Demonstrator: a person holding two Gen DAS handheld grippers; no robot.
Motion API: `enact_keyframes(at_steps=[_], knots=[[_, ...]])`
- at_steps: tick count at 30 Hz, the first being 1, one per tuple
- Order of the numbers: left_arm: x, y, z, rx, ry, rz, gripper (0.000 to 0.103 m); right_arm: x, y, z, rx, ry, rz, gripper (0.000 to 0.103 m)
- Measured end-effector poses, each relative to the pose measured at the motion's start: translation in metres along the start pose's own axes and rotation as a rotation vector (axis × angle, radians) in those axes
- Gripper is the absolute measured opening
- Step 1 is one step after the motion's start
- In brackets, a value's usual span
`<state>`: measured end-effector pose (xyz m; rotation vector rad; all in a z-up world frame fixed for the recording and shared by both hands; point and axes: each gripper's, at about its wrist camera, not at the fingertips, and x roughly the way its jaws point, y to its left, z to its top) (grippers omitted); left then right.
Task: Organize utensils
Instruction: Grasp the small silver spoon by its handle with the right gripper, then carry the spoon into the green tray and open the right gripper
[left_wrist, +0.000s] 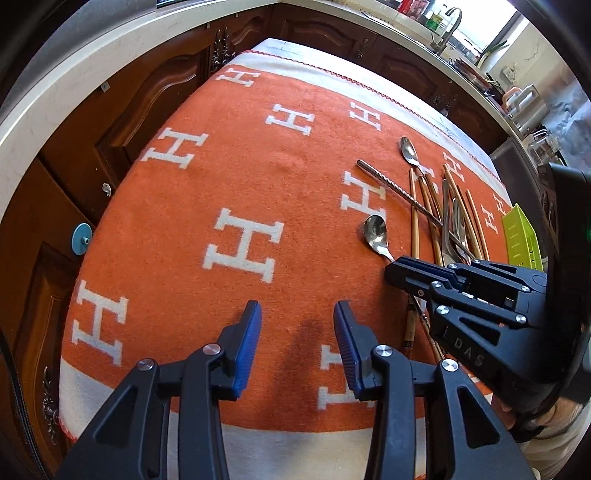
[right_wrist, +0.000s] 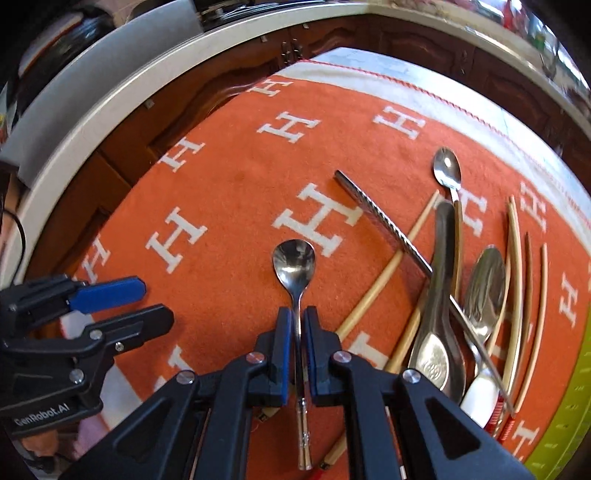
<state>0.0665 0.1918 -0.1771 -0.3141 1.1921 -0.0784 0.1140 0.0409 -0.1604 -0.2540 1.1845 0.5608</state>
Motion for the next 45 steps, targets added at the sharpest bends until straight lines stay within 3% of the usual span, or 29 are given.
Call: enact_keyframes(at_steps=[4, 12, 18, 29, 37, 45], knots=[[0.001, -0.002, 0.000, 0.007, 0.000, -0.009, 0.039, -0.001, 0.005, -0.002, -0.019, -0.007, -0.017, 0.003], [-0.004, -0.016, -0.001, 0.045, -0.009, -0.015, 0.039, -0.032, -0.029, -0.018, 0.167, -0.049, 0.127, 0.003], [-0.008, -0.042, -0.003, 0.104, -0.005, -0.032, 0.040, -0.077, -0.071, -0.048, 0.319, -0.123, 0.142, 0.003], [-0.010, -0.113, 0.011, 0.218, -0.017, -0.067, 0.042, -0.158, -0.170, -0.119, 0.613, -0.264, 0.019, 0.003], [-0.005, -0.146, 0.021, 0.228, 0.003, -0.070, 0.042, -0.162, -0.225, -0.157, 0.741, -0.249, -0.093, 0.004], [0.007, -0.171, 0.022, 0.253, 0.030, -0.053, 0.042, -0.151, -0.248, -0.165, 0.778, -0.230, -0.113, 0.004]])
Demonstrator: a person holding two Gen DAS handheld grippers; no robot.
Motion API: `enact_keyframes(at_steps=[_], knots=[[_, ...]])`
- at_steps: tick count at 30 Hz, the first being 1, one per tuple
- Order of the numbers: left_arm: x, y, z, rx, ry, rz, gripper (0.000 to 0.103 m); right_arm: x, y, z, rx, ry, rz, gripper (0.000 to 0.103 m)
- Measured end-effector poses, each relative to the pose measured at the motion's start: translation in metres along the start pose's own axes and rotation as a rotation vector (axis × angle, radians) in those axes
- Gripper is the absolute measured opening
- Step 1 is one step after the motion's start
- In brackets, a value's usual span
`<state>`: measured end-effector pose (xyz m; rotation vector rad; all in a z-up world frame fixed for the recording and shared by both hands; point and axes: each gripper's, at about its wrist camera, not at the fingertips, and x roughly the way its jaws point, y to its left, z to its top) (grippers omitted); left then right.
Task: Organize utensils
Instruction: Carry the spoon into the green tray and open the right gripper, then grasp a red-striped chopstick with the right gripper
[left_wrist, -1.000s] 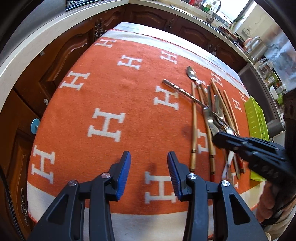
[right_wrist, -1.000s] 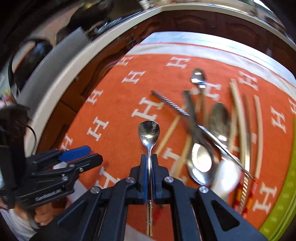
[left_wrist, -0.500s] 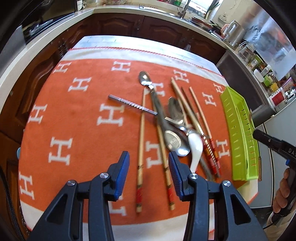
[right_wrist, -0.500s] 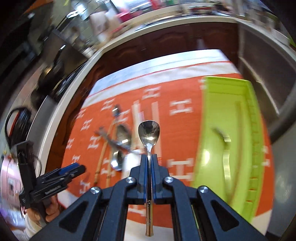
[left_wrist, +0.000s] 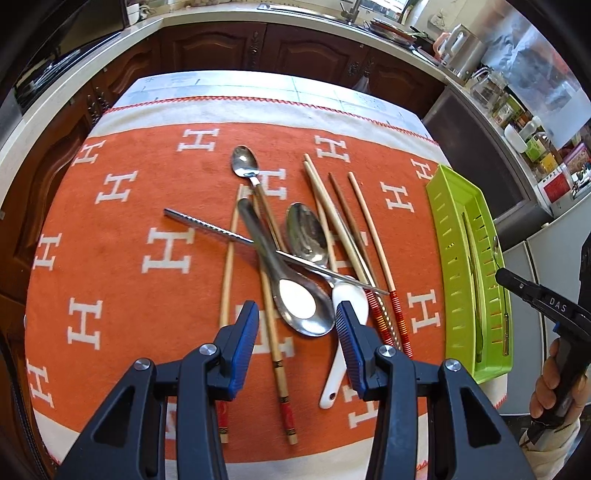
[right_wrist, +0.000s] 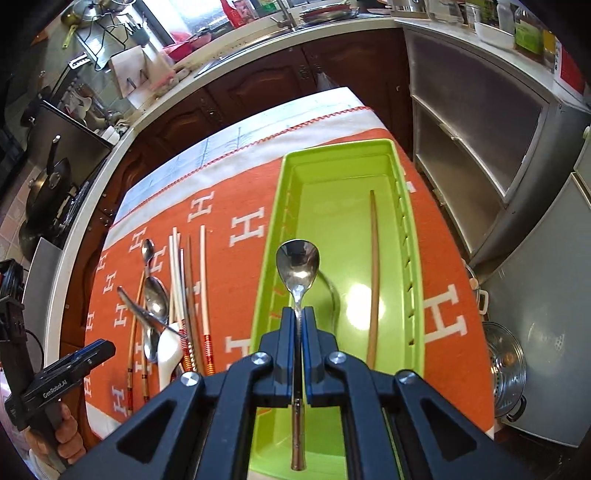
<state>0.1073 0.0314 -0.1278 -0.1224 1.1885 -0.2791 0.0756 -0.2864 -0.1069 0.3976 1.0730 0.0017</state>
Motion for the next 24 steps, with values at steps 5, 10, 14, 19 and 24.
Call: enact_keyframes(at_steps=[5, 10, 14, 19, 24], knots=[[0.006, -0.014, 0.004, 0.023, 0.017, -0.002, 0.042, 0.003, -0.004, 0.003, -0.008, -0.001, -0.033, 0.004], [0.014, -0.031, 0.014, 0.046, 0.019, -0.010, 0.042, -0.005, 0.006, 0.006, -0.005, -0.020, 0.068, 0.004], [0.027, -0.044, 0.028, 0.054, 0.014, -0.013, 0.042, 0.000, 0.036, 0.009, -0.080, 0.016, 0.163, 0.004], [0.053, -0.046, 0.048, -0.005, 0.050, -0.031, 0.034, 0.016, 0.065, 0.015, -0.140, 0.052, 0.198, 0.005], [0.076, -0.039, 0.060, -0.106, 0.106, -0.046, 0.022, 0.033, 0.074, 0.026, -0.129, 0.093, 0.217, 0.005]])
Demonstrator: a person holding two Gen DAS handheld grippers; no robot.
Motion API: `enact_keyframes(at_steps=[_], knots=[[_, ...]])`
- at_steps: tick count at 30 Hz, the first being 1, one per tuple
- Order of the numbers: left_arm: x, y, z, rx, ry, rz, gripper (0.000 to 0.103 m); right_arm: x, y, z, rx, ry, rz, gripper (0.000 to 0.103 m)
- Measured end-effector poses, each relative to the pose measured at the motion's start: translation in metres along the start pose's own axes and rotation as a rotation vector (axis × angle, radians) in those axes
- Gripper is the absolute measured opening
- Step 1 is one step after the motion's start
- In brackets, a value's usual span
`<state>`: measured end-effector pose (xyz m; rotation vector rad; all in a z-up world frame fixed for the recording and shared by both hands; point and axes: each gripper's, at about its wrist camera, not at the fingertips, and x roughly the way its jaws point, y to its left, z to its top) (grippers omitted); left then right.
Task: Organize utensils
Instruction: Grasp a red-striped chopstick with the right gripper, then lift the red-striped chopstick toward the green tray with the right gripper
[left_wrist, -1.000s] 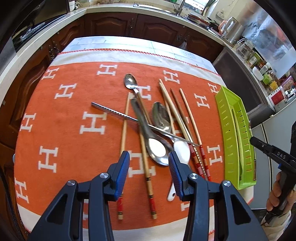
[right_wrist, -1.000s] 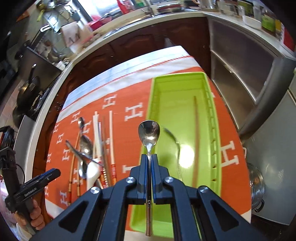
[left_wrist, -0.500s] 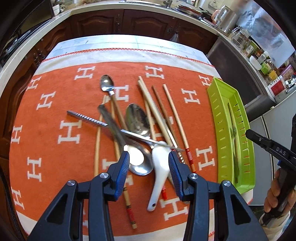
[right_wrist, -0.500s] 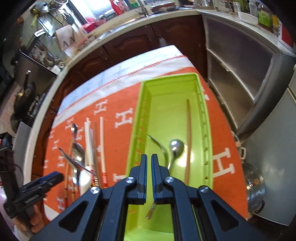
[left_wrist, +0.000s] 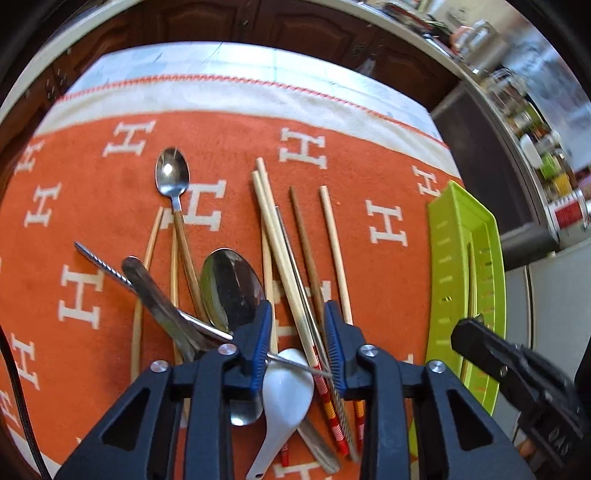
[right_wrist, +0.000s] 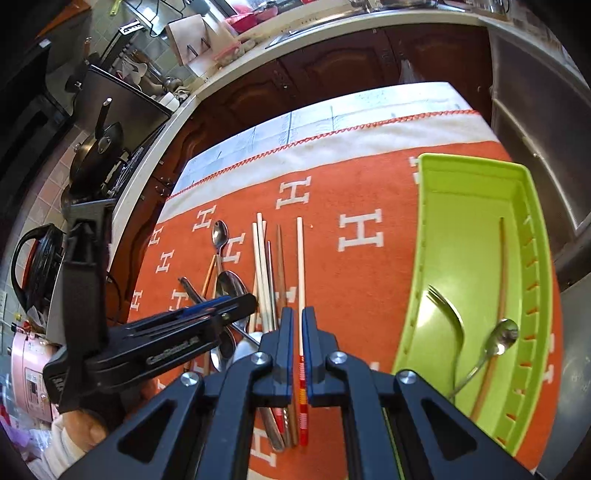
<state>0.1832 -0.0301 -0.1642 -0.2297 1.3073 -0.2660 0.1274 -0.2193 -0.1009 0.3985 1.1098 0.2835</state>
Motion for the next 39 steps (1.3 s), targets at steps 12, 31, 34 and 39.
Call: enact_keyframes(at_steps=[12, 31, 34, 39], knots=[[0.025, -0.003, -0.004, -0.032, 0.067, -0.028, 0.010, 0.016, -0.003, 0.002, 0.012, 0.042, -0.021, 0.005], [-0.026, 0.016, -0.017, -0.083, -0.011, -0.131, 0.003, 0.062, 0.013, 0.003, -0.034, 0.176, -0.079, 0.005], [-0.039, 0.021, -0.020, -0.086, -0.018, -0.157, 0.003, 0.071, 0.016, 0.004, -0.043, 0.192, -0.104, 0.004], [-0.058, 0.029, -0.029, -0.078, -0.014, -0.178, 0.003, 0.086, 0.021, 0.000, -0.071, 0.226, -0.159, 0.004]])
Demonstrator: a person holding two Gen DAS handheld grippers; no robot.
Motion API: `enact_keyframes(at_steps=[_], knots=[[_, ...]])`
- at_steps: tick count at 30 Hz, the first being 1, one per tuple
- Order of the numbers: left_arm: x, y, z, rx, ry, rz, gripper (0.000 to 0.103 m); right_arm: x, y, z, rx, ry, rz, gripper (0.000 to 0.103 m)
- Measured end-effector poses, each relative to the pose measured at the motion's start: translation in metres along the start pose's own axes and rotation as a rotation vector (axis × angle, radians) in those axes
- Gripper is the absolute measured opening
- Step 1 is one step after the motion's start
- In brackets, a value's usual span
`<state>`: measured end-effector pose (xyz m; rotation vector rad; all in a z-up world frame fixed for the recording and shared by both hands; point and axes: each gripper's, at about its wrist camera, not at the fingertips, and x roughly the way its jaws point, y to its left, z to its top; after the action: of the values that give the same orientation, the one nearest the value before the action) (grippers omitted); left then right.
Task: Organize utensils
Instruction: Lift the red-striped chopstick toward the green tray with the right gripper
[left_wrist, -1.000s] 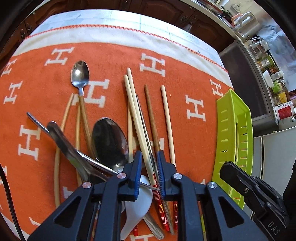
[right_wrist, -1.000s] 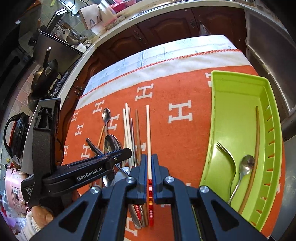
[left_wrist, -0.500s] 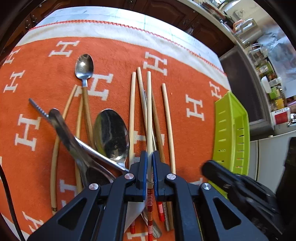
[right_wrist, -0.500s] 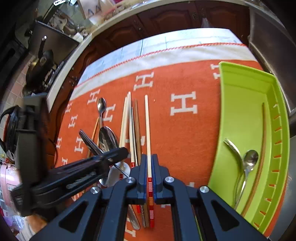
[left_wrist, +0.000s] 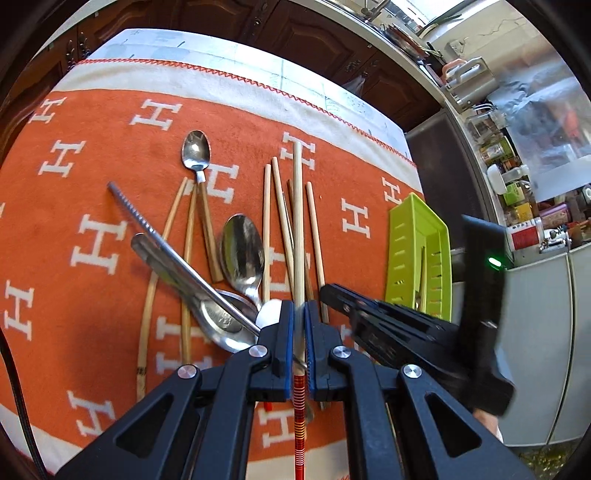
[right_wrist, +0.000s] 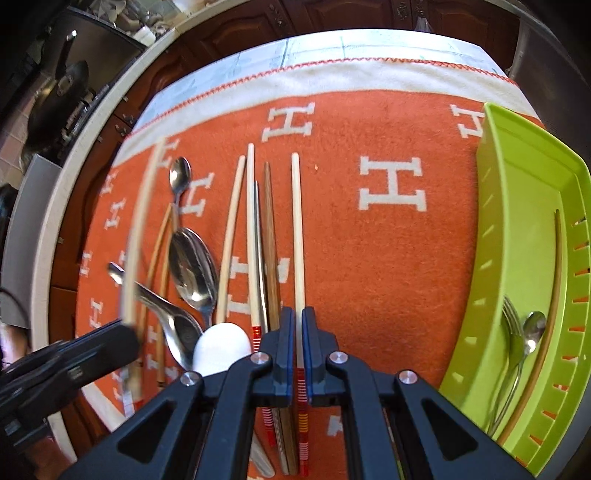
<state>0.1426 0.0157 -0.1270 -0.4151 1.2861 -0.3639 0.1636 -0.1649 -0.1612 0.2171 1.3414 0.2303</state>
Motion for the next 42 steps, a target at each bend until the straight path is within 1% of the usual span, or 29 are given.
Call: enact_keyframes(at_steps=[2, 6, 8, 12, 17, 22, 23, 26, 31, 36, 39, 42], knots=[[-0.007, 0.002, -0.005, 0.002, 0.000, -0.006, 0.003, 0.004, 0.004, -0.001, -0.010, -0.002, -0.015, 0.007], [-0.021, 0.006, -0.013, 0.000, -0.011, -0.027, 0.003, 0.005, 0.011, -0.002, -0.039, -0.017, -0.063, 0.006], [-0.030, 0.008, -0.014, 0.001, -0.026, -0.037, 0.003, 0.004, 0.011, -0.003, -0.034, -0.022, -0.064, 0.005], [-0.044, 0.004, -0.015, 0.011, -0.051, -0.051, 0.003, -0.010, 0.003, -0.003, 0.013, -0.045, -0.004, 0.005], [-0.060, -0.008, -0.016, 0.047, -0.067, -0.075, 0.003, -0.049, -0.009, -0.011, 0.042, -0.110, 0.050, 0.005], [-0.065, -0.034, -0.014, 0.089, -0.068, -0.095, 0.003, -0.089, -0.024, -0.020, 0.085, -0.180, 0.092, 0.005], [-0.064, -0.042, -0.014, 0.100, -0.068, -0.101, 0.003, -0.100, -0.032, -0.025, 0.101, -0.200, 0.098, 0.005], [-0.056, -0.068, -0.011, 0.142, -0.063, -0.106, 0.003, -0.118, -0.050, -0.034, 0.143, -0.236, 0.087, 0.005], [-0.031, -0.117, -0.012, 0.225, -0.029, -0.106, 0.003, -0.135, -0.091, -0.051, 0.225, -0.278, 0.029, 0.005], [0.004, -0.157, -0.015, 0.305, 0.006, -0.070, 0.003, -0.138, -0.118, -0.063, 0.287, -0.294, -0.001, 0.005], [0.024, -0.171, -0.016, 0.336, 0.024, -0.043, 0.003, -0.136, -0.128, -0.067, 0.300, -0.291, -0.028, 0.005], [0.048, -0.181, -0.018, 0.360, 0.071, -0.029, 0.004, -0.130, -0.134, -0.067, 0.307, -0.280, -0.040, 0.006]])
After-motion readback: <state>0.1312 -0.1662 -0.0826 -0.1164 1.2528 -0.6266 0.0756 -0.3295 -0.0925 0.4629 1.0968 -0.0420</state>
